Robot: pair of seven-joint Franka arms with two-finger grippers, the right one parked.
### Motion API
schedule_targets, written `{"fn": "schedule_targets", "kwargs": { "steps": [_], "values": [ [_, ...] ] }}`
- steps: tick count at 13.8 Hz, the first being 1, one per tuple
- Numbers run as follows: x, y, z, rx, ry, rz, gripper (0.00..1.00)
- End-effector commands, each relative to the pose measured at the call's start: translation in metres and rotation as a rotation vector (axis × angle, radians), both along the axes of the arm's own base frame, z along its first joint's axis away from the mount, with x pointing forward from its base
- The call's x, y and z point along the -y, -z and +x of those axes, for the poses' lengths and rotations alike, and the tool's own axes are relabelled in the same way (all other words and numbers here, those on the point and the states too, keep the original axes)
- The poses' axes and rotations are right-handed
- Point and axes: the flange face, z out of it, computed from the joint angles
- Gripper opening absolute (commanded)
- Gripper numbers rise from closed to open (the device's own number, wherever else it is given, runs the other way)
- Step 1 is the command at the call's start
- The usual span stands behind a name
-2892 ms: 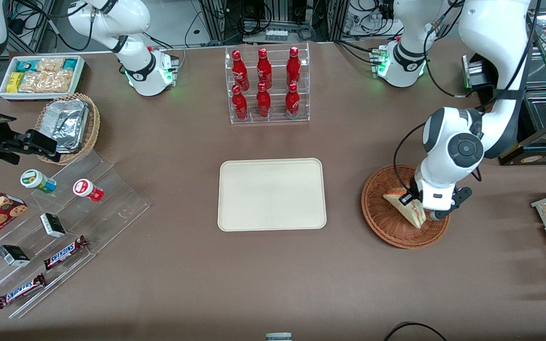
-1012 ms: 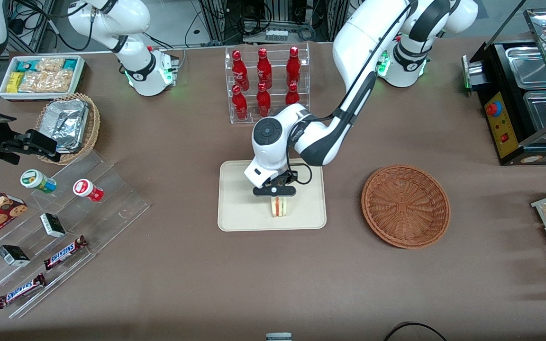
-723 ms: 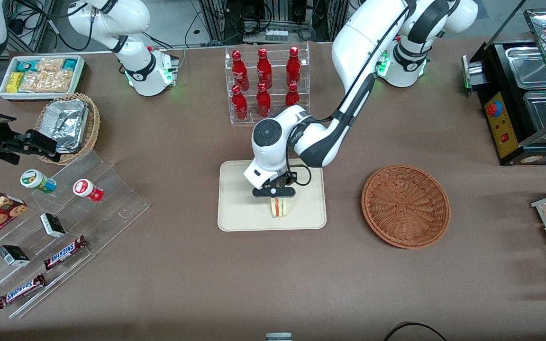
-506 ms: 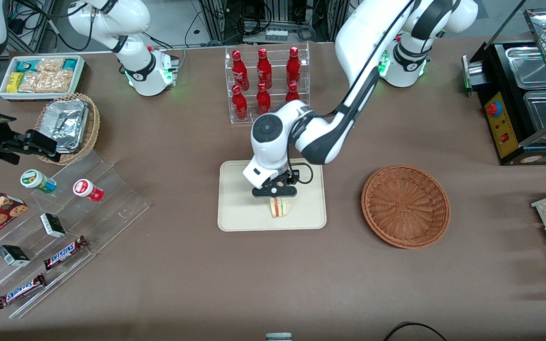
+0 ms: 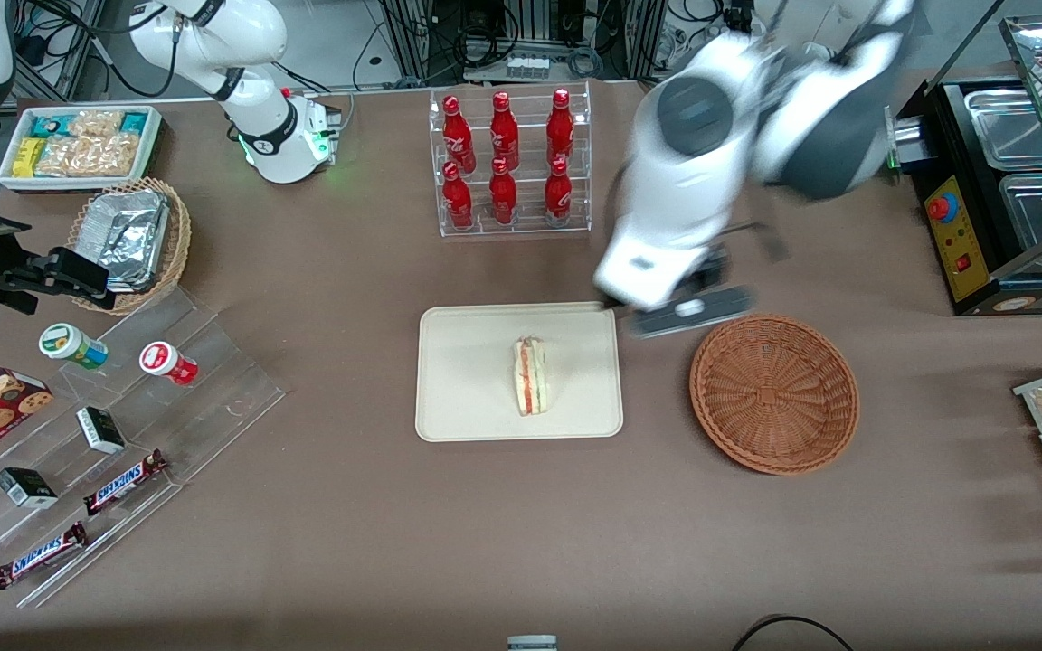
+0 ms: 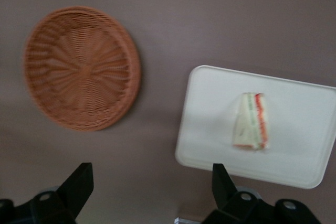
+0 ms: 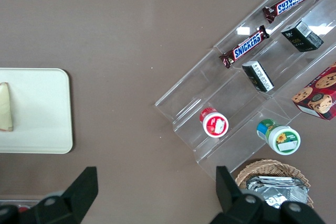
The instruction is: Place sandwich from basket to tray
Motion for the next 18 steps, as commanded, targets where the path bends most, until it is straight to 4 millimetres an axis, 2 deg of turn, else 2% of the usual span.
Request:
{"fn": "schedule_targets", "kwargs": {
  "steps": [1, 4, 7, 8, 10, 13, 18],
  "values": [
    [-0.069, -0.027, -0.018, -0.062, 0.058, 0.003, 1.00],
    [-0.157, -0.054, -0.024, -0.067, 0.131, -0.010, 1.00],
    [-0.239, -0.072, -0.042, -0.088, 0.246, -0.022, 1.00],
    [-0.249, -0.075, -0.046, -0.102, 0.263, -0.025, 1.00],
    [-0.256, -0.077, -0.045, -0.102, 0.253, -0.027, 1.00],
    [-0.281, -0.074, -0.023, -0.111, 0.211, -0.085, 1.00],
    [-0.290, -0.074, -0.021, -0.105, 0.197, -0.083, 1.00]
  ]
}}
